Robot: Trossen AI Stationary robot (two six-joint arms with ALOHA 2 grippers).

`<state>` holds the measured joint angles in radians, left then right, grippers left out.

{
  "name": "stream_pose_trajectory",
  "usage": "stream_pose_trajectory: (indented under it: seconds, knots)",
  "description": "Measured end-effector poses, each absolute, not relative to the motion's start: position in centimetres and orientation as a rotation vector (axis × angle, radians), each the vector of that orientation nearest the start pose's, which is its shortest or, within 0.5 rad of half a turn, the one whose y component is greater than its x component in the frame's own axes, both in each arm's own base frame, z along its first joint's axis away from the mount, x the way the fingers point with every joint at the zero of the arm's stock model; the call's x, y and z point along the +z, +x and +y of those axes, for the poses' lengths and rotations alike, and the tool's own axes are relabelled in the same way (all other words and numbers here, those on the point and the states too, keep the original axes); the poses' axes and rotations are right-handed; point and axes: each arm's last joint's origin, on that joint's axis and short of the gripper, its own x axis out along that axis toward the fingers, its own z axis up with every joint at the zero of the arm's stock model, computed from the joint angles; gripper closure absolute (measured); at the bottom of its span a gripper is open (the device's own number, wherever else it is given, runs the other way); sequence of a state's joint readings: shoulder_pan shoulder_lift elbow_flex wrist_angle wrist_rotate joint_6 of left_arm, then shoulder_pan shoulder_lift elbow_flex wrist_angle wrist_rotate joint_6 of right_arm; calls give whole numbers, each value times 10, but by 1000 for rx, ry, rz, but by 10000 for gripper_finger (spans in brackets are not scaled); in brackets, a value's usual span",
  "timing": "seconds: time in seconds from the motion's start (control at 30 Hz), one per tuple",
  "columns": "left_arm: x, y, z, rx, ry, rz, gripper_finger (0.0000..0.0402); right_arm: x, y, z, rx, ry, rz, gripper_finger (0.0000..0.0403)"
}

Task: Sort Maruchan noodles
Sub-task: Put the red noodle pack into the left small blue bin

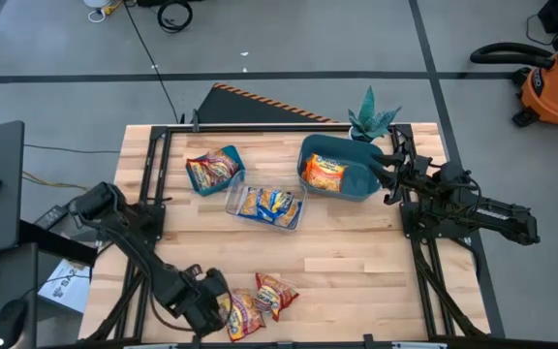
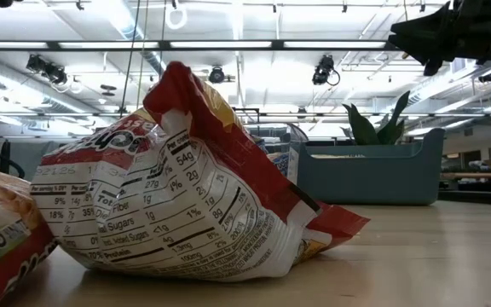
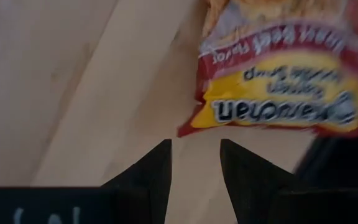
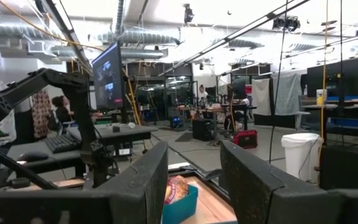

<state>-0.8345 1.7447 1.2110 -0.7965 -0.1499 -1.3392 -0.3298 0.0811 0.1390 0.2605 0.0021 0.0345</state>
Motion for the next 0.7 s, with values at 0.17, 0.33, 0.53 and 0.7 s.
stream_pose_trajectory:
  seconds: [0.17,0.33,0.53,0.7]
  knots:
    - [176,218,-252,198,-210,1302,260,229,85,-29,-321,-18,-319,250]
    - [157,215,-252,245,-63,1337,260,229,85,-29,-321,-18,-319,250]
    - [144,222,-261,121,1,1322,260,229,85,-29,-321,-19,-317,250]
    - [143,224,-262,98,-8,1331,260,229,85,-29,-321,-18,-313,250]
